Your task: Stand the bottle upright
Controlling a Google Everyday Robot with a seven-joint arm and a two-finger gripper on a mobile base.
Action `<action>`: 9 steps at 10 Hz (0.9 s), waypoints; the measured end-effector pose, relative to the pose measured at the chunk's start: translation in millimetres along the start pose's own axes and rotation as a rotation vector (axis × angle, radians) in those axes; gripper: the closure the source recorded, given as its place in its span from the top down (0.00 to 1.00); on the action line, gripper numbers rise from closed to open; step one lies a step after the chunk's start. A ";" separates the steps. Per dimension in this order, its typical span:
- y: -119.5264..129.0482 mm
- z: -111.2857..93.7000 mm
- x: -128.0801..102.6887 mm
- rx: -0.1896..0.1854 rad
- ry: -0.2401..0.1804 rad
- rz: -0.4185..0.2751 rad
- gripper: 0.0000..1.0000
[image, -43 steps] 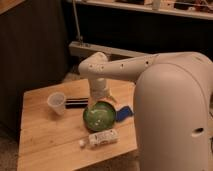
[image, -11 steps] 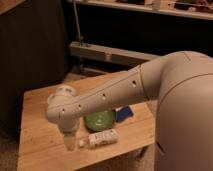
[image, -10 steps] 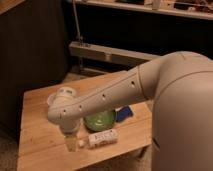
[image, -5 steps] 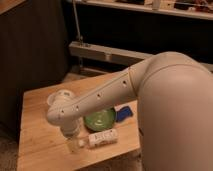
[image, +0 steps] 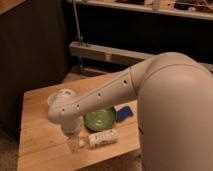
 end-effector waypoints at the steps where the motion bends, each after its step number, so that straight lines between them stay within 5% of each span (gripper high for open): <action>1: -0.6 -0.9 -2.0 -0.003 0.014 -0.003 0.80; 4: -2.8 2.6 -17.3 -0.016 0.071 -0.024 0.80; 9: 11.9 25.1 -14.1 0.014 0.133 -0.069 0.80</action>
